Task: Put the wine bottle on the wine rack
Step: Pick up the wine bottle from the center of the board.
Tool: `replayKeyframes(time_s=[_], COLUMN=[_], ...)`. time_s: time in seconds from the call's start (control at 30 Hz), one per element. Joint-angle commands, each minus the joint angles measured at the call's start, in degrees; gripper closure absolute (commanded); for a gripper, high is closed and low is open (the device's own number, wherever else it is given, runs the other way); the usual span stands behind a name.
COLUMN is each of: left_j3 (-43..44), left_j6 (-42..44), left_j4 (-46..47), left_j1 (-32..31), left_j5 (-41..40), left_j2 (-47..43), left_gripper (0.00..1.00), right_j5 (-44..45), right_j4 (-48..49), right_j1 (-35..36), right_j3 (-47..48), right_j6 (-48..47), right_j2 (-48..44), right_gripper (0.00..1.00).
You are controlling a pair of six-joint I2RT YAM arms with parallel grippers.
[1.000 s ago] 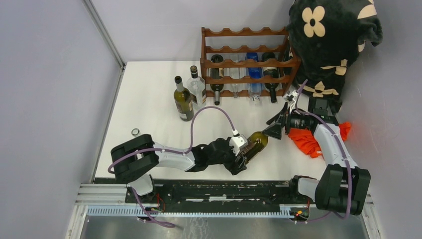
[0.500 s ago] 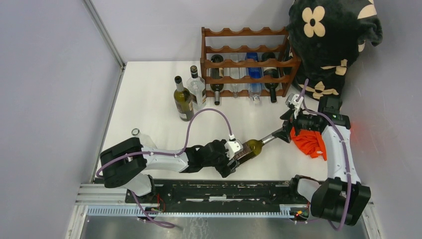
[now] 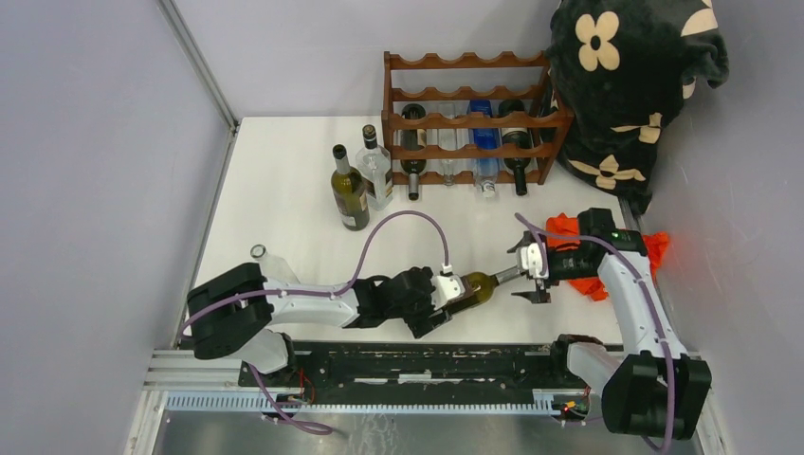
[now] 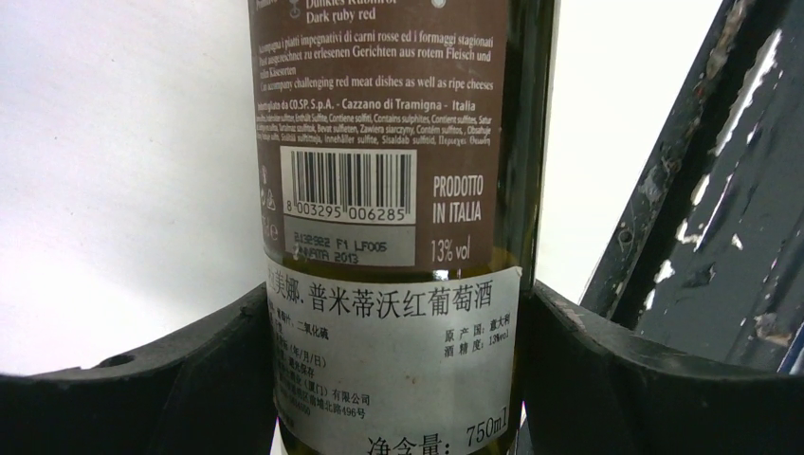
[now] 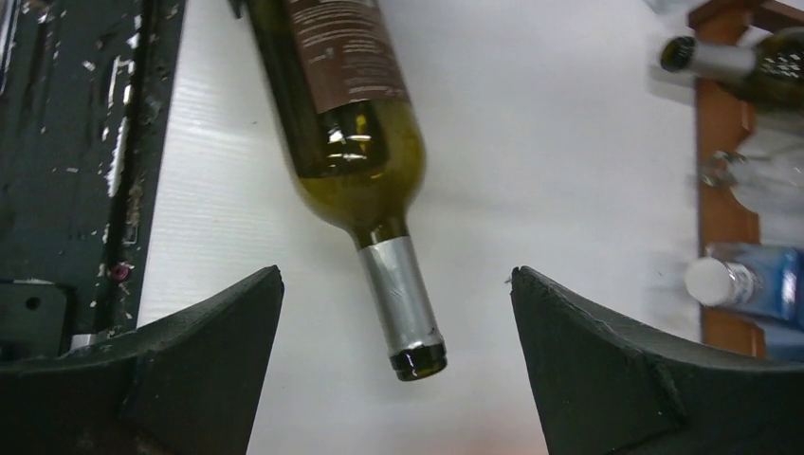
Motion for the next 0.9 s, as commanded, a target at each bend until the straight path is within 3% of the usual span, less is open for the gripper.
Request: replayKeyframes(time_s=[0.0, 0.33, 0.6, 0.87], left_j3=[3.0, 4.0, 4.8, 4.2], left_j6=[6.8, 10.3, 10.9, 11.0], left_j4=[0.6, 0.4, 0.9, 1.8], left_j1=[-0.8, -2.3, -2.8, -2.9], left_j5=[-1.4, -0.8, -1.0, -0.9], left_j2=[-3.8, -4.2, -3.8, -5.2], left_gripper=[0.98, 0.98, 0.98, 0.98], right_j5=[1.9, 5.0, 7.0, 11.5], right_j4=[-3.6, -1.6, 10.5, 18.0], right_j1=[3.3, 9.0, 14.1, 17.2], right_j3=[-2.6, -2.6, -6.3, -9.5], right_j6=[-12.9, -11.9, 0.8, 7.7], right_j2=[1.4, 10.9, 11.1, 11.1], right_gripper=[0.05, 0.25, 0.35, 0.44])
